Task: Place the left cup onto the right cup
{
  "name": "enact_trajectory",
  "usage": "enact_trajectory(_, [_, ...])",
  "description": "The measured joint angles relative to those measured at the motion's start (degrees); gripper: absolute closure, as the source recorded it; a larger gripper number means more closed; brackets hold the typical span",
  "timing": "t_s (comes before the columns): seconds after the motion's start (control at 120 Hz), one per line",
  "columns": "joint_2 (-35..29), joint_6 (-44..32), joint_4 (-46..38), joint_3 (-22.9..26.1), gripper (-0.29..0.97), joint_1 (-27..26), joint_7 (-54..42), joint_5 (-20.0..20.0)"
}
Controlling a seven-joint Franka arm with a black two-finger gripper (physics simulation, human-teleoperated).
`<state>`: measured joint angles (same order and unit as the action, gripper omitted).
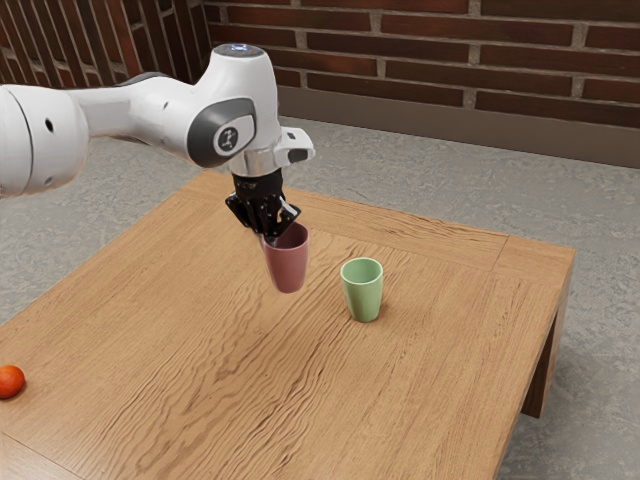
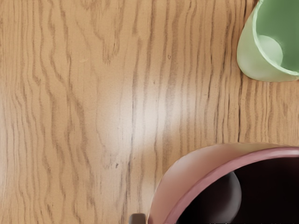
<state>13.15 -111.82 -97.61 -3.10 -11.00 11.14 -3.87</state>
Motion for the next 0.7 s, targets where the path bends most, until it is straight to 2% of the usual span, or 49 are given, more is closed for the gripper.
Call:
enact_trajectory(0.092, [4.68,2.30,6.40,3.46,0.78,3.76,-0.16,0.07])
enact_trajectory(0.342, [15.71,9.19,23.87,9.23,0.78,8.13,-1.27,-0.89])
enact_trajectory(0.5, [20.10,12.65,30.86,11.57,0.78,9.45,-2.06,-2.24])
enact_trajectory(0.7, [24.59,15.84,38.01,16.81,0.78,10.94,-2.82,-5.68])
